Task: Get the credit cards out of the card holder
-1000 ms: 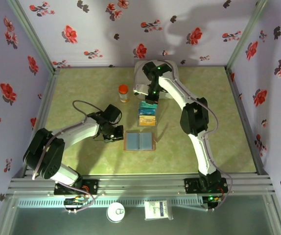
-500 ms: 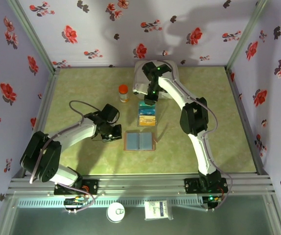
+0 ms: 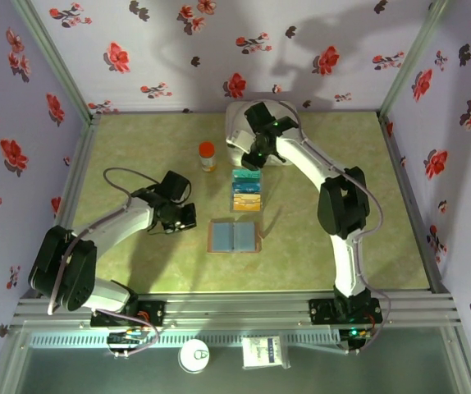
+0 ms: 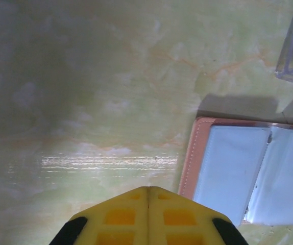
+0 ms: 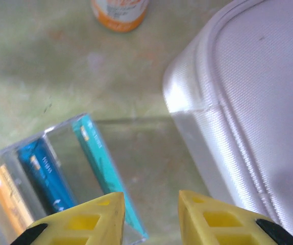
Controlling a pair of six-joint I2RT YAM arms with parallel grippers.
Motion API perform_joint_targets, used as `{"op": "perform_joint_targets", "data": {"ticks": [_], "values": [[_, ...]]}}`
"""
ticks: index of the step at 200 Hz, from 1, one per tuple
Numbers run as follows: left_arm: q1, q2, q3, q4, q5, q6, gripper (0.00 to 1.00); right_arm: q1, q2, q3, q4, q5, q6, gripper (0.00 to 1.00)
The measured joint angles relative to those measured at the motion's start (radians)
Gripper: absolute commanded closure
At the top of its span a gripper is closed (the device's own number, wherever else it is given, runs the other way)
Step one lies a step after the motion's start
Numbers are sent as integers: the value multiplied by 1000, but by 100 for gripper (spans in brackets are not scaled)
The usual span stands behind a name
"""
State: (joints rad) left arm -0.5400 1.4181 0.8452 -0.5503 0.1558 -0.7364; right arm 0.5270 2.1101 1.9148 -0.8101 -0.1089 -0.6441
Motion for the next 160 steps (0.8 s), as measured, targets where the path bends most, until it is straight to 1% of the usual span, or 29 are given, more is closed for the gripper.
{"op": "perform_joint_targets", "data": {"ticks": [61,104,160], "values": [[2,-31,-40,15,0,0,96,1,29,-4,82,16,27,68],[6,-33,-48,16,0,0,96,2,82,-5,81,25,27,68],[13,-33,-48,18,1,0,96,3,84,-15,81,25,26,68]]}}
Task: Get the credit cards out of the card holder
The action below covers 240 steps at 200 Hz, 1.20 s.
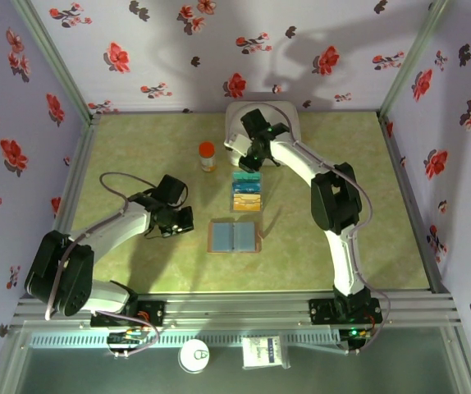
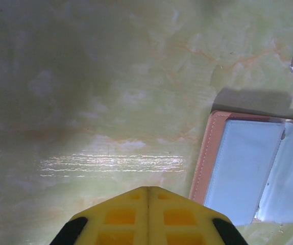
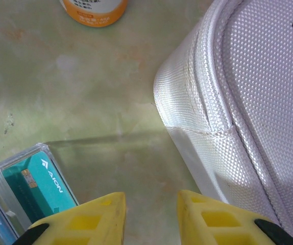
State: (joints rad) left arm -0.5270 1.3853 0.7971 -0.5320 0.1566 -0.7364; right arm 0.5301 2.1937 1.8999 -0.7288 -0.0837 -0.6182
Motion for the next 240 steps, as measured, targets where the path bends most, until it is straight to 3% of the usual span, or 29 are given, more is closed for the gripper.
{"op": "perform_joint_targets", "data": {"ticks": [47,81,119,144,159,180,190,240], "values": [[11,0,0,0,0,4,95,0,-2,-2,1,3,1,67],[40,-14,0,1,-23,22,85,0,-74,-81,30,14,12,66],[111,-69,0,7,-103,74,52,-14,-268,-271,114,49,73,59],[176,-82,0,23,-159,105,30,-47,-403,-420,200,98,132,49],[213,-82,0,29,-198,133,1,-77,-473,-518,255,138,176,38],[255,-71,7,34,-266,171,0,-120,-555,-660,331,200,242,17],[272,-62,14,38,-298,188,0,-140,-591,-728,369,227,263,2],[339,-53,19,106,-529,292,0,-239,-710,-1026,577,357,404,1]]}}
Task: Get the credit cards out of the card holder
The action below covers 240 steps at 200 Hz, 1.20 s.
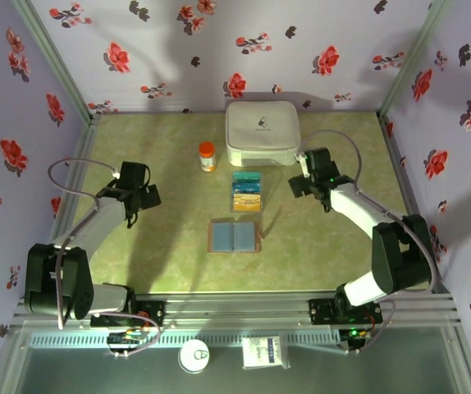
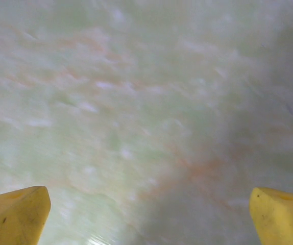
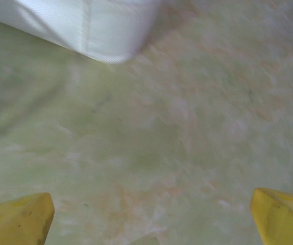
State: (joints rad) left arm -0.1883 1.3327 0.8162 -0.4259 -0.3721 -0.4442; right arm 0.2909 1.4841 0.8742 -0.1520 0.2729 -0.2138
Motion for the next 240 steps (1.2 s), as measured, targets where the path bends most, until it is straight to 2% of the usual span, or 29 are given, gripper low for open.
{"op": "perform_joint_targets", "data": {"ticks": [36,61,89,176,240], "values": [[50,3,-40,131,-127,82,0,-66,-20,-172,191,70,81,1],[85,21,-92,236,-151,121,0,-99,-20,-274,340,76,118,1],[95,53,-182,448,-147,199,0,-116,-19,-334,487,73,130,1],[133,148,-395,1117,32,360,0,-257,30,-432,847,-101,235,1],[138,207,-426,1273,119,404,0,-267,69,-477,967,-120,273,1]]}}
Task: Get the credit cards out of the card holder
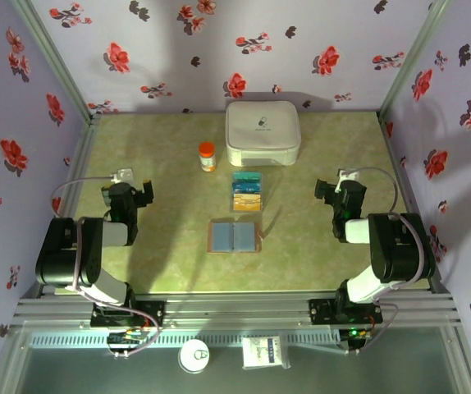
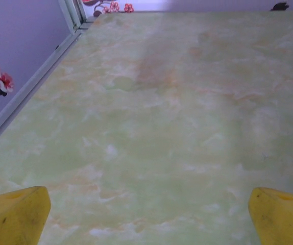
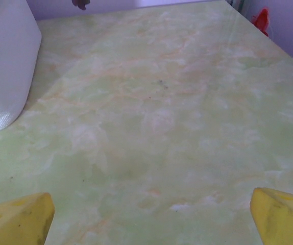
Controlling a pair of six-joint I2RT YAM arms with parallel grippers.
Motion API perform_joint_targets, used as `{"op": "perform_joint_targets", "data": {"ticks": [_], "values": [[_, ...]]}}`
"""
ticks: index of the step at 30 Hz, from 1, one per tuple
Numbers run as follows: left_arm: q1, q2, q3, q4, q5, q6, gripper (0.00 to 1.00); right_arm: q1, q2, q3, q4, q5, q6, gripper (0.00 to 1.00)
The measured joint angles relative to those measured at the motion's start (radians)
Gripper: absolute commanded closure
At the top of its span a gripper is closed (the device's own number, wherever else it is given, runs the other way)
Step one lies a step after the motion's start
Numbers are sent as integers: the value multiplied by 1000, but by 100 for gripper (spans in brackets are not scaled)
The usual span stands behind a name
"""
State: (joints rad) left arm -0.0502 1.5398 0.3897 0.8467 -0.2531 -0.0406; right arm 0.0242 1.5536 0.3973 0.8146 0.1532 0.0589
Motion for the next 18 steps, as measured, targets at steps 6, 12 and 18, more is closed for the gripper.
{"op": "perform_joint_targets", "data": {"ticks": [6,12,18], "values": [[1,0,0,25,4,1,0,0,0,0,16,0,5,1],[1,0,0,36,4,5,0,0,0,0,26,0,5,1],[1,0,0,36,4,8,0,0,0,0,26,-1,5,1]]}}
